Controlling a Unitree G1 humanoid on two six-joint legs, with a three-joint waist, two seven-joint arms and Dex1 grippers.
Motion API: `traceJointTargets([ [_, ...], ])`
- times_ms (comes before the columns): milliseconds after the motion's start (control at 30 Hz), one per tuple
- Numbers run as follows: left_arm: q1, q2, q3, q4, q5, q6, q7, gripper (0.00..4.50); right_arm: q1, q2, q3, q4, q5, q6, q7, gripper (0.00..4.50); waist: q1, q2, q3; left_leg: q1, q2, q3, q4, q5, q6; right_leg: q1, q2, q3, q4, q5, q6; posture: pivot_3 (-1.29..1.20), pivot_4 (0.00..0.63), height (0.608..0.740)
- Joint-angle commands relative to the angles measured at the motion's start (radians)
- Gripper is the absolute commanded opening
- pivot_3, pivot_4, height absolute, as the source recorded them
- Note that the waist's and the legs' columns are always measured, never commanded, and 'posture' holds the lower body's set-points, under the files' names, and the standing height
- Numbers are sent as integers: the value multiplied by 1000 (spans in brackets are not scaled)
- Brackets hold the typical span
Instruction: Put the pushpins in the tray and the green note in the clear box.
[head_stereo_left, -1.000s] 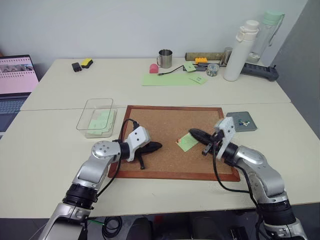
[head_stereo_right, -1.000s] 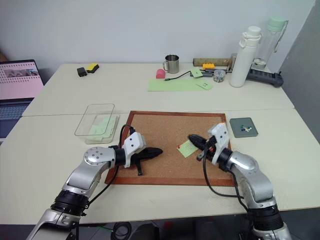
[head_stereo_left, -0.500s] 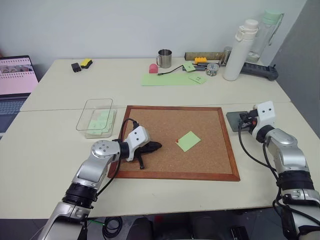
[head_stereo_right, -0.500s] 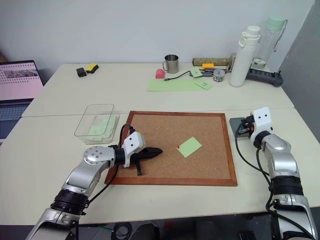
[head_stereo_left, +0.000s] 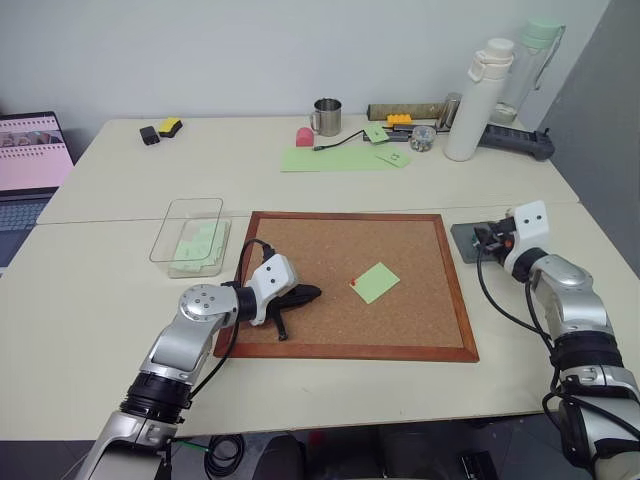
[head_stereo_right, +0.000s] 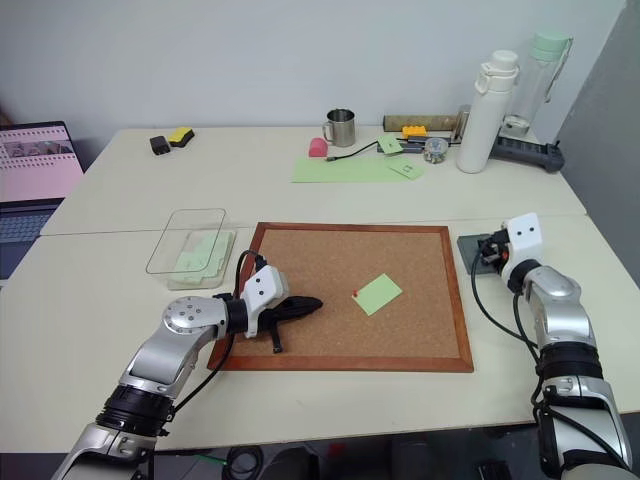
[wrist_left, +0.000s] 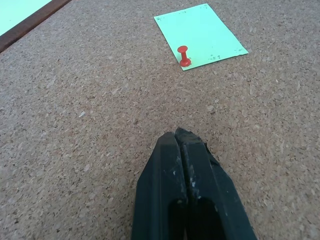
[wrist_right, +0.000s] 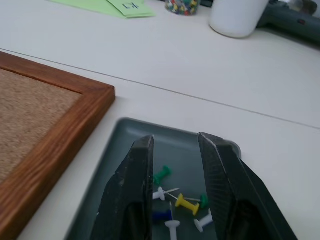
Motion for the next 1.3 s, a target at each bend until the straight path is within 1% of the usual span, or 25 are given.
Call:
traceJointTargets([
  [33, 20, 20, -15, 37, 16, 36, 0, 0, 42, 35, 31, -288, 111, 70, 112, 1436, 0, 0, 0, 0, 0, 0, 0, 0, 0, 0, 0, 0, 0, 0, 0, 0, 150, 740],
  [200, 8, 12, -20, 52, 20, 32, 2, 0, 119, 108, 150, -520, 159, 211, 151, 1436, 3, 0, 0, 0, 0, -3, 0, 0, 0, 0, 1, -1, 1, 0, 0, 0, 150, 740],
  [367, 9, 9, -24, 45, 16, 36, 3, 0, 172, 186, 282, -614, 146, 276, 161, 1436, 3, 0, 0, 0, 0, -4, 0, 0, 0, 0, 1, -2, 1, 0, 0, 0, 150, 740],
  [533, 25, 10, -26, 32, 18, 34, 8, 0, 185, 255, 376, -577, 87, 287, 116, 1436, 3, 1, 0, 0, 0, -4, 0, 0, 0, 0, 1, -2, 0, 0, 0, 0, 150, 740],
  [633, 31, 5, -26, 19, 16, 40, 15, 0, 177, 289, 385, -536, 71, 285, 96, 1436, 3, 0, 0, 0, 0, -4, 0, 0, 0, 0, 1, -3, 0, 0, 0, 0, 150, 740],
  [867, 37, 10, -22, 10, 14, 42, 24, 0, 145, 299, 416, -453, 4, 253, 94, 1436, 3, 0, 0, 0, 0, -4, 0, 0, 0, 0, 1, -3, 0, 0, 0, 0, 150, 740],
  [933, 40, 12, -20, 7, 14, 43, 25, 0, 148, 303, 415, -447, -1, 250, 96, 1079, 3, 0, -1, 0, 0, -4, 0, 0, 0, 0, 1, -3, 0, 0, 0, 0, 150, 740],
  [967, 41, 13, -19, 5, 14, 45, 25, 0, 151, 304, 414, -449, 0, 249, 98, 1022, 3, 0, -1, 0, 0, -4, 0, 0, 0, 0, 1, -3, 0, 0, 0, 0, 150, 740],
  [1100, 40, 14, -18, 6, 14, 48, 25, 0, 158, 302, 409, -453, 0, 242, 103, 217, 2, 0, -1, 0, 0, -4, 0, 0, 0, 0, 1, -3, 0, 0, 0, 0, 150, 740],
  [1133, 40, 14, -18, 5, 14, 49, 25, 0, 161, 301, 409, -455, -2, 237, 105, 74, 2, 0, -1, 0, 0, -4, 0, 0, 0, 0, 1, -3, 0, 0, 0, 0, 150, 740],
  [1300, 36, 15, -18, 8, 14, 50, 23, 0, 155, 306, 372, -494, 20, 211, 104, 74, 2, 0, 0, 0, 0, -4, 0, 0, 0, 0, 1, -3, 0, 0, 0, 0, 150, 740],
])
